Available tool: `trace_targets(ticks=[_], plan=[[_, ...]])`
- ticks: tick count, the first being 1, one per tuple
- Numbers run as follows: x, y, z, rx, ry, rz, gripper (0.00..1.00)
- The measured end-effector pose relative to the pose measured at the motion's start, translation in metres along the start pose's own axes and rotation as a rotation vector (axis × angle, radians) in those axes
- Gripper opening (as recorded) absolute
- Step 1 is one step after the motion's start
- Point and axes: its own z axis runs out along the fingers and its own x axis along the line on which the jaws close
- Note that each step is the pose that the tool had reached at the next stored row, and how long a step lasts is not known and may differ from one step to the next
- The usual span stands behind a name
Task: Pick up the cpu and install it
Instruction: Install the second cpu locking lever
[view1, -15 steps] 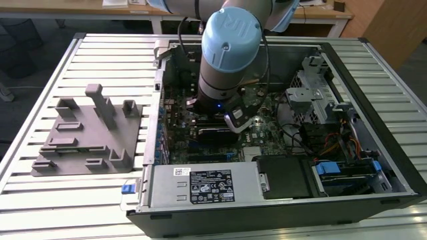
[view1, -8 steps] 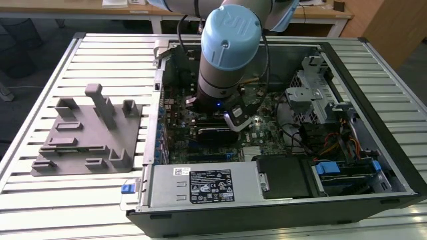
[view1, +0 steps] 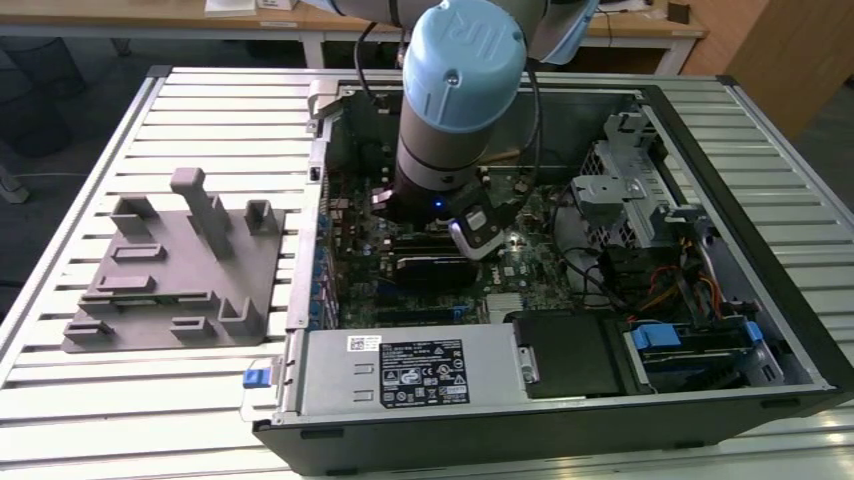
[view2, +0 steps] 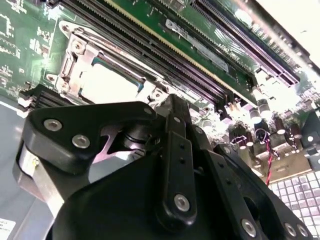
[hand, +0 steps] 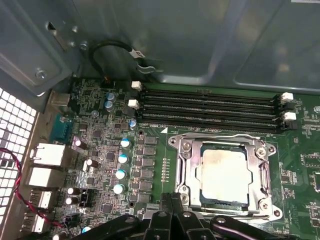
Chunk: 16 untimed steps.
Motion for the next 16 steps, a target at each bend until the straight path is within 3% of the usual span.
trace_targets(ticks=[4,16], plan=[[0.0001,0.0006,-0.0019,0.0004,0.0002,0.0,0.11],[0.0005,0.0075,-0.0207,0.0003,0.0001,0.0,0.11]])
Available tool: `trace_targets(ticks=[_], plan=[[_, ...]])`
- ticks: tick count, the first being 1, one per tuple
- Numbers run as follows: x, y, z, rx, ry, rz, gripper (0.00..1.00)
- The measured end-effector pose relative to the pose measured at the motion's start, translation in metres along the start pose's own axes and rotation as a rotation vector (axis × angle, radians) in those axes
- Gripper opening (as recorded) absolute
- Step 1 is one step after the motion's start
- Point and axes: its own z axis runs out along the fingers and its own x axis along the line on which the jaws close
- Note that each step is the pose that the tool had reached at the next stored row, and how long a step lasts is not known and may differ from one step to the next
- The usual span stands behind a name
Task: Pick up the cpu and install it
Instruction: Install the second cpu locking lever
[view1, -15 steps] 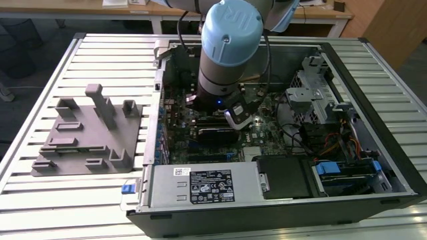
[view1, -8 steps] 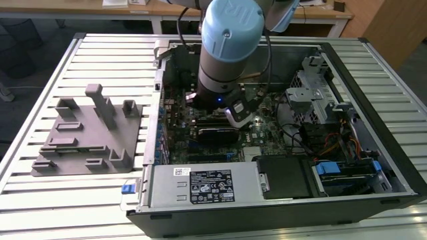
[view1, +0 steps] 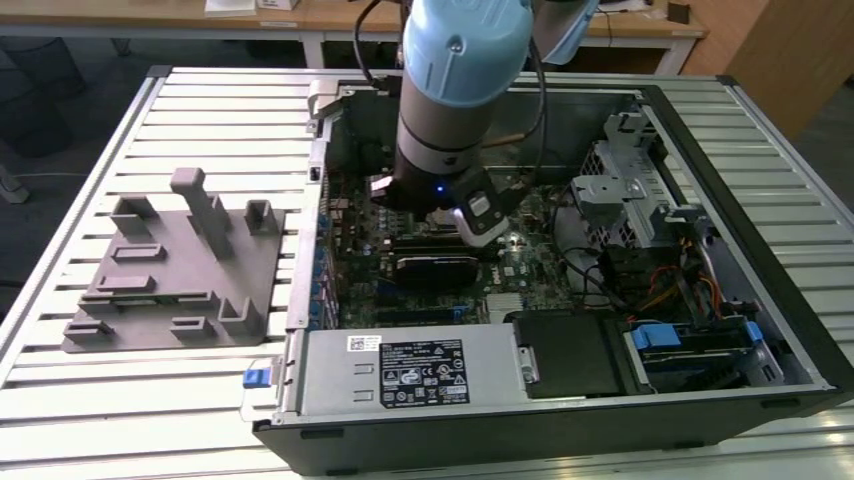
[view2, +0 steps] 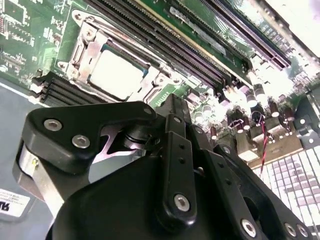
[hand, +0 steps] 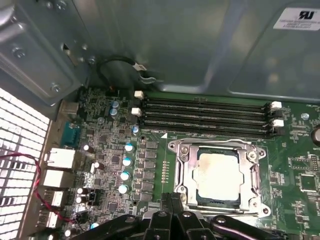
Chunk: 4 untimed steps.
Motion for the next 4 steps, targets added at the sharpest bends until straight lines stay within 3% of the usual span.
trace_targets(ticks=[4], plan=[[0.0001,0.0012,-0.0031,-0.0002,-0.0001,0.0,0.11]])
